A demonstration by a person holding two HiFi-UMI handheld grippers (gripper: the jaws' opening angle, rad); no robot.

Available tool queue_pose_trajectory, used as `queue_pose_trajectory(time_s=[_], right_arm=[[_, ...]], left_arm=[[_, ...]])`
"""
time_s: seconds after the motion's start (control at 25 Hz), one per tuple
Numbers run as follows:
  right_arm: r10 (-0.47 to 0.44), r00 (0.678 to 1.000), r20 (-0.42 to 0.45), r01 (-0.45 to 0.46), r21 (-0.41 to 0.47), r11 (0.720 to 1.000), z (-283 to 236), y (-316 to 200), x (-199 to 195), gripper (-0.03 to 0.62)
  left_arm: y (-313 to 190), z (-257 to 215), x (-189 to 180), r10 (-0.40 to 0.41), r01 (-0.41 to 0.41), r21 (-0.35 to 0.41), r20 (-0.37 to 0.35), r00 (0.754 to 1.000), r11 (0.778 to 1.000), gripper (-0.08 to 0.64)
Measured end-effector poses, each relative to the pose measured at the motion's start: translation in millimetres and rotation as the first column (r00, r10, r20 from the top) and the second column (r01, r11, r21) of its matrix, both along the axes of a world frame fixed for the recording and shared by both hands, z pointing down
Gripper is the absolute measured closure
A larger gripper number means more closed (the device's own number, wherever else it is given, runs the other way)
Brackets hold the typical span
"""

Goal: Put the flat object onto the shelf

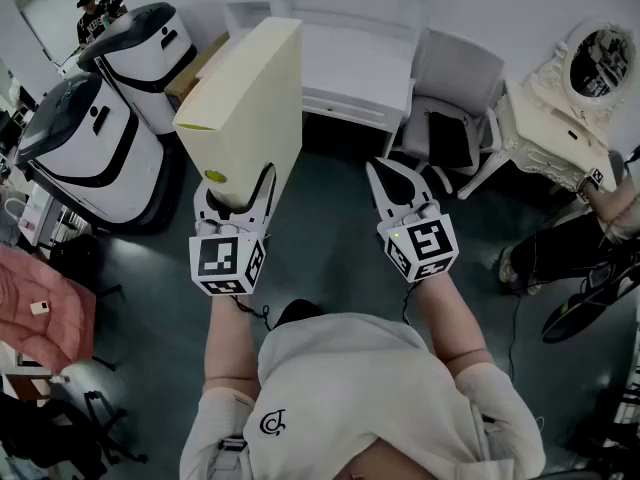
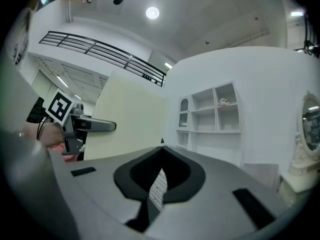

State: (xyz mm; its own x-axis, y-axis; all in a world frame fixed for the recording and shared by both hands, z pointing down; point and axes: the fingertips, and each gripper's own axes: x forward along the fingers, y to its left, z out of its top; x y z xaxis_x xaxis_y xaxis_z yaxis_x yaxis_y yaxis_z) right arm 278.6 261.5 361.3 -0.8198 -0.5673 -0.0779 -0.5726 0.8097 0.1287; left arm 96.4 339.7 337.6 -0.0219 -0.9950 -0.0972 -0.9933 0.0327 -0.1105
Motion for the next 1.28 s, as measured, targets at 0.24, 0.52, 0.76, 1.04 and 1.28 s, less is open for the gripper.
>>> queue_pose_trajectory(time_s=[0.24,0.52,0.76,1.04,1.28], right_arm=[[-0.006,1.000,-0.003,0.006,0.003,1.000,-0.2,-3.2,1.1,0.586],[-0.020,1.000,0.000,0.020,-0.019,1.000,4.7,-7.0,-1.3,0.586],[-0.036,0.999,0.026,0.038,-0.063,0.997,18.2,-17.4,1.3,0.584],[-0.033,0.999,-0.008,0.032,-0.075,0.997,36.0,-49.3,-23.0,0.584],[-0.006,1.000,-0.021,0.004,-0.075,0.997,39.7,-98.6,-76.0,0.584]], left_arm=[[-1.9,1.5,-0.7,-0.012,0.012,-0.002,-0.006,1.000,1.000,0.253],[-3.8,3.9,-0.1,-0.021,0.021,-0.006,-0.010,1.000,1.000,0.253],[-13.4,10.5,3.9,-0.032,0.031,-0.012,-0.014,0.999,0.999,0.253],[-41.3,26.4,-22.2,-0.043,0.042,-0.028,-0.032,0.999,0.999,0.253],[-89.7,32.5,-81.9,-0.033,0.032,-0.029,-0.042,0.999,0.999,0.253]])
